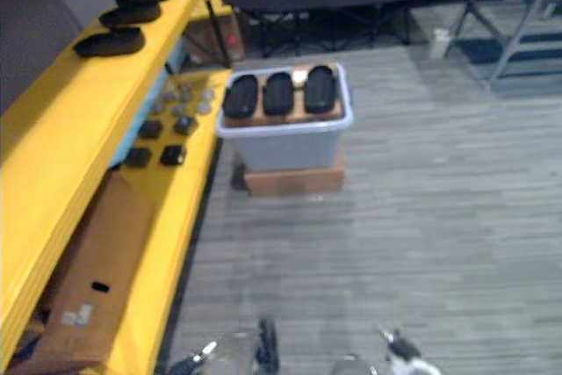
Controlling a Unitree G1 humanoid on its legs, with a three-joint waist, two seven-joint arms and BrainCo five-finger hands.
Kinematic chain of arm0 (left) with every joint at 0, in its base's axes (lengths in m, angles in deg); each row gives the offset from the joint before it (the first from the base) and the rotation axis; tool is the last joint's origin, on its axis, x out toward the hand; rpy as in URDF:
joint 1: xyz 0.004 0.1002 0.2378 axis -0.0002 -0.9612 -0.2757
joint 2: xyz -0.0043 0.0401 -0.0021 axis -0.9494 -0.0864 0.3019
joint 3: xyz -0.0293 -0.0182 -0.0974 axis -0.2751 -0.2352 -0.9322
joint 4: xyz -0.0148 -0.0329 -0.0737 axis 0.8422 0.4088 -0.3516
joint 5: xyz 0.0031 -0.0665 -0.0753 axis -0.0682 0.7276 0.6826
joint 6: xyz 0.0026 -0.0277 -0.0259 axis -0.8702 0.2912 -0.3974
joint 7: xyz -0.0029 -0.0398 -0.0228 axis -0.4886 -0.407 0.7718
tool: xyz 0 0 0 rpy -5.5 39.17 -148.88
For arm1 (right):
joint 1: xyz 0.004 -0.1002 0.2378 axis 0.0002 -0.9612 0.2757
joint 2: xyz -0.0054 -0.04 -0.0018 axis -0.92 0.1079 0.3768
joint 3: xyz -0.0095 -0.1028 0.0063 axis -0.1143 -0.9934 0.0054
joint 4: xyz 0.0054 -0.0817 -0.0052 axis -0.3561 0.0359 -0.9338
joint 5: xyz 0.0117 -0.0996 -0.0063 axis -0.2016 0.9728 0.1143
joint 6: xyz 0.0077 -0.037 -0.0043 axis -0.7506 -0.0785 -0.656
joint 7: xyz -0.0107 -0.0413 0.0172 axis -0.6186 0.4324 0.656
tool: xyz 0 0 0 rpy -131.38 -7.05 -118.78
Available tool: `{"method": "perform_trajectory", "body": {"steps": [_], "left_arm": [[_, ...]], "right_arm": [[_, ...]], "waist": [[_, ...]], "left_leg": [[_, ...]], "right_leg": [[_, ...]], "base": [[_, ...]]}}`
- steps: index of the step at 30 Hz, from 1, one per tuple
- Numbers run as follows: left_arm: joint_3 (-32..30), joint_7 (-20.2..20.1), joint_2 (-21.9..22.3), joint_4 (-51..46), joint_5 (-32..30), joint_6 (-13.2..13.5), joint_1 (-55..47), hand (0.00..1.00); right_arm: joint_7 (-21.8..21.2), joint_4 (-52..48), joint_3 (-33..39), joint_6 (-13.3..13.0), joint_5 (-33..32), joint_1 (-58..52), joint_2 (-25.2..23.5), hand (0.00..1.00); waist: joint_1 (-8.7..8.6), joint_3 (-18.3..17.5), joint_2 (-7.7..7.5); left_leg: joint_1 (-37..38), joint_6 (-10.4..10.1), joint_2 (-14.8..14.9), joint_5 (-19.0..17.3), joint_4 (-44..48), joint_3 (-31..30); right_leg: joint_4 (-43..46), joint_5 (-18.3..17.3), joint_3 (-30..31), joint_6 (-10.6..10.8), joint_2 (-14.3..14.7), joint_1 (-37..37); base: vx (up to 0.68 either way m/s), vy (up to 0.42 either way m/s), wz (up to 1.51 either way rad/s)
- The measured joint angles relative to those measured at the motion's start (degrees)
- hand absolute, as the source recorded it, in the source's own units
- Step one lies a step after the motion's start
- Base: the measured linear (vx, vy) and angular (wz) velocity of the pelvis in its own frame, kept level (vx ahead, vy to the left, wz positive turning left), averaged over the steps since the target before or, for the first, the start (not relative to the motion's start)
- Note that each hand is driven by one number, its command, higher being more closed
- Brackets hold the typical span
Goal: Walk over and take plastic housings, then place them on the shelf
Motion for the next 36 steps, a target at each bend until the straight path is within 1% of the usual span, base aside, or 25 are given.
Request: {"method": "perform_trajectory", "body": {"steps": [1, 2, 3, 4, 5, 6, 8, 10, 11, 13, 15, 17, 18, 19, 20, 22, 23, 24, 25, 27, 29, 30, 32, 34, 36], "left_arm": [[-0.77, -0.13, 0.04, 1.12, -0.41, 0.01, -1.48, 0.00], [-0.92, -0.11, -0.07, 1.18, -0.45, -0.09, -2.07, 0.00], [-1.14, -0.10, -0.29, 1.19, -0.59, -0.19, -3.12, 0.00], [-1.15, -0.09, -0.38, 1.33, -0.86, -0.27, -3.28, 0.00], [-1.36, 0.01, -1.74, 2.29, -2.42, -0.79, -3.25, 0.00], [-1.35, 0.27, -2.09, 2.69, -2.70, -1.09, -2.91, 0.00], [-0.44, 0.62, -3.13, 2.47, -2.43, -0.43, -1.83, 0.00], [0.38, 1.92, -4.10, 1.53, -2.31, 0.59, -0.42, 0.00], [0.40, 2.51, -4.78, 1.38, -2.34, 1.12, 0.34, 0.00], [0.83, 3.08, -5.53, 0.86, -2.61, 2.05, 1.91, 0.00], [2.69, 4.25, -6.28, 0.59, -2.34, 2.20, 1.27, 0.00], [2.68, 4.79, -6.28, 0.27, -2.19, 1.77, 0.59, 0.00], [3.51, 6.02, -4.77, -0.16, -2.11, 0.37, -0.01, 0.00], [4.04, 6.32, -4.00, -0.55, -2.02, 0.26, -0.60, 0.00], [4.58, 6.68, -3.79, -1.38, -2.17, 0.26, -0.94, 0.00], [4.44, 6.88, -3.46, -2.21, -1.92, 0.28, -0.94, 0.00], [4.12, 7.06, -3.72, -2.33, -1.90, 0.43, -0.86, 0.00], [4.24, 7.59, -3.54, -2.40, -1.66, 0.57, -0.12, 0.00], [4.28, 7.74, -3.64, -2.46, -1.47, 0.90, -0.06, 0.00], [4.70, 7.54, -3.89, -2.89, -1.54, 1.26, -0.01, 0.00], [4.91, 7.31, -3.99, -2.72, -1.52, 1.94, 0.82, 0.00], [4.96, 7.34, -4.08, -2.73, -1.56, 2.04, 0.90, 0.00], [6.20, 7.11, -6.16, -2.69, -1.50, 3.15, 1.32, 0.00], [6.89, 6.83, -6.92, -2.81, -1.43, 3.82, 1.57, 0.00], [8.38, 7.53, -6.93, -2.80, -0.21, 3.96, 1.42, 0.00]], "right_arm": [[-0.12, -1.78, -2.05, 0.87, -0.80, 0.64, -0.03, 0.00], [-0.15, -1.83, -2.65, 1.42, -1.13, 1.11, -0.02, 0.00], [-0.05, -1.53, -2.66, 2.48, -1.25, 1.53, -0.03, 0.00], [-0.04, -1.04, -2.66, 3.04, -1.57, 1.73, -0.08, 0.00], [-0.17, 0.45, -2.61, 4.34, -2.39, 1.80, -0.35, 0.00], [-0.46, 2.24, -2.56, 5.62, -2.44, 1.77, -0.75, 0.00], [-0.93, 5.45, -2.34, 7.70, -2.17, -0.49, -1.44, 0.00], [-1.54, 4.90, -0.57, 6.52, -2.13, -1.76, -1.63, 0.00], [-1.88, 4.88, -0.59, 6.52, -1.34, -1.84, -1.79, 0.00], [-2.59, 4.97, -0.38, 6.71, 0.90, -3.44, -2.62, 0.00], [-2.72, 3.84, 2.11, 7.52, 1.46, -6.67, -4.69, 0.00], [-2.58, 2.77, 2.57, 7.66, 1.79, -9.64, -5.60, 0.00], [-2.35, 2.88, 3.34, 7.77, 1.77, -10.32, -4.40, 0.00], [-1.91, 2.91, 3.19, 7.91, 1.77, -10.37, -3.61, 0.00], [-0.91, 2.88, 3.09, 8.35, 1.69, -9.97, -3.26, 0.00], [-0.17, 3.18, 3.26, 9.11, 1.80, -9.95, -3.37, 0.00], [0.13, 3.39, 3.03, 9.16, 2.49, -9.99, -3.26, 0.00], [0.92, 3.66, 2.83, 9.18, 3.50, -10.07, -2.93, 0.00], [1.32, 3.43, 2.77, 9.08, 3.50, -10.07, -2.57, 0.00], [1.19, 2.47, 3.11, 9.02, 3.49, -9.59, -2.06, 0.00], [1.23, 1.17, 4.22, 8.90, 3.41, -7.48, -1.12, 0.00], [1.28, 1.00, 4.39, 8.92, 3.38, -6.92, -1.37, 0.00], [1.40, 0.36, 5.43, 8.70, 2.74, -5.73, -1.97, 0.00], [1.05, 0.65, 5.74, 8.49, 3.24, -5.88, -1.98, 0.00], [0.73, 1.09, 5.69, 6.31, 3.76, -7.03, -2.85, 0.00]], "waist": [[1.46, -0.11, -1.19], [1.85, -0.23, -2.08], [2.36, -1.11, -3.77], [2.46, -1.20, -4.51], [2.49, -0.86, -6.08], [2.31, -0.31, -6.74], [2.06, 0.70, -6.42], [1.70, 1.28, -5.34], [0.88, 1.24, -4.94], [0.01, 1.34, -4.34], [-0.44, 1.16, -4.74], [-0.72, 0.78, -5.40], [-1.15, 0.26, -1.75], [-1.17, -0.40, -1.40], [-1.05, -0.94, -0.65], [-1.12, -0.70, -0.99], [-1.24, -0.43, -0.80], [-1.34, 0.35, -0.30], [-1.14, 0.36, -0.51], [-1.28, 0.36, -0.87], [-0.98, 0.70, -1.18], [-0.87, 0.59, -2.04], [-0.96, 1.93, -4.64], [-0.99, 2.66, -5.26], [-1.12, 2.75, -5.18]], "left_leg": [[0.86, 1.13, -0.19, 2.55, 2.99, 0.93], [0.38, 1.78, -0.71, 2.08, 5.02, 0.93], [-1.43, 5.35, -2.17, -0.29, 9.30, 0.57], [-1.60, 6.98, -2.97, -2.08, 10.63, 0.80], [-1.47, 7.18, -3.92, -5.22, 12.81, 1.17], [0.65, 7.83, -4.25, -7.14, 13.33, 1.17], [6.47, 8.00, -3.94, -9.20, 12.43, 0.36], [12.33, 7.36, -2.35, -9.84, 9.26, 0.01], [14.34, 6.93, -0.84, -10.07, 7.80, -1.14], [16.04, 5.03, 1.23, -11.16, 6.90, -1.40], [18.63, 0.92, 2.67, -13.88, 8.39, -1.69], [20.94, -1.39, 3.23, -16.96, 9.94, -3.23], [23.01, -2.19, 6.26, -17.93, 9.63, -4.37], [22.78, -2.05, 6.95, -17.44, 9.58, -4.37], [21.71, -1.33, 7.42, -15.06, 11.22, -4.69], [16.86, -0.42, 8.22, -9.25, 21.40, -7.42], [13.52, -1.49, 9.86, -6.26, 28.53, -7.96], [10.45, -2.39, 11.20, -6.93, 35.00, -7.67], [9.13, -3.25, 11.05, -8.39, 33.66, -5.30], [7.93, -2.60, 9.85, -8.36, 23.47, -1.43], [6.22, -0.34, 7.04, -2.55, 8.10, 0.45], [6.51, -0.81, 6.22, -1.73, 6.58, 0.61], [7.90, -0.02, 3.25, -0.39, 0.35, 1.86], [7.78, 0.45, 1.56, 0.28, -1.20, 2.06], [8.53, 0.46, 0.04, 0.37, -1.05, 1.91]], "right_leg": [[-0.15, -2.08, 1.68, 0.70, -0.83, 2.01], [-0.19, -2.92, 1.76, 0.96, -1.60, 2.53], [1.04, -5.03, 1.67, 1.21, -3.35, 2.34], [3.44, -5.84, 1.65, 1.57, -4.22, 2.19], [13.38, -6.90, 1.40, 2.57, -7.02, -1.56], [26.66, -6.39, 0.98, 3.20, -9.86, -6.83], [33.97, -8.34, -2.60, 1.31, -11.07, -8.81], [30.23, -9.63, -5.64, 0.21, -8.30, -11.40], [24.64, -9.35, -7.22, 0.22, -5.31, -13.96], [15.13, -5.67, -7.94, 0.82, -2.75, -18.22], [-0.09, 7.60, -7.74, 0.86, -2.27, -20.69], [-1.78, 16.80, -7.09, -0.07, -3.20, -20.06], [4.26, 15.56, -7.72, -1.24, -1.45, -20.33], [5.95, 13.45, -7.73, -2.36, -0.98, -21.32], [9.90, 9.91, -7.79, -2.79, -1.40, -22.77], [12.77, 5.90, -8.87, -3.04, -1.97, -21.62], [11.73, 4.84, -10.02, -3.14, -1.47, -19.21], [9.18, 4.71, -11.35, -3.42, -0.48, -14.50], [6.68, 5.95, -12.24, -3.36, -0.31, -10.87], [4.36, 6.23, -12.74, -2.91, -0.42, -8.51], [2.84, 6.41, -11.64, -1.57, -0.14, -9.25], [2.22, 6.82, -10.38, -0.96, -0.42, -9.72], [-0.97, 8.64, -9.28, 0.44, -1.64, -10.59], [-1.10, 9.23, -9.31, 0.97, -2.87, -11.21], [-1.47, 9.32, -9.48, 1.10, -4.04, -9.78]], "base": [[0.52, 0.236, -0.43], [0.55, 0.262, -0.31], [0.42, 0.212, -0.04], [0.53, 0.222, 0.05], [0.51, 0.201, 0.02], [0.51, 0.187, 0.04], [0.58, 0.097, 0.10], [0.61, -0.037, -0.04], [0.46, -0.098, 0.13], [0.43, -0.114, 0.29], [0.55, -0.252, 0.23], [0.41, -0.276, 0.37], [0.39, -0.262, 0.35], [0.46, -0.273, 0.25], [0.43, -0.287, 0.20], [0.31, -0.272, 0.31], [0.31, -0.234, 0.40], [0.36, -0.217, 0.36], [0.35, -0.172, 0.26], [0.21, -0.033, 0.01], [0.18, 0.055, -0.27], [0.17, 0.055, -0.34], [0.16, 0.073, -0.19], [0.17, 0.096, 0.04], [0.17, 0.100, 0.12]]}}
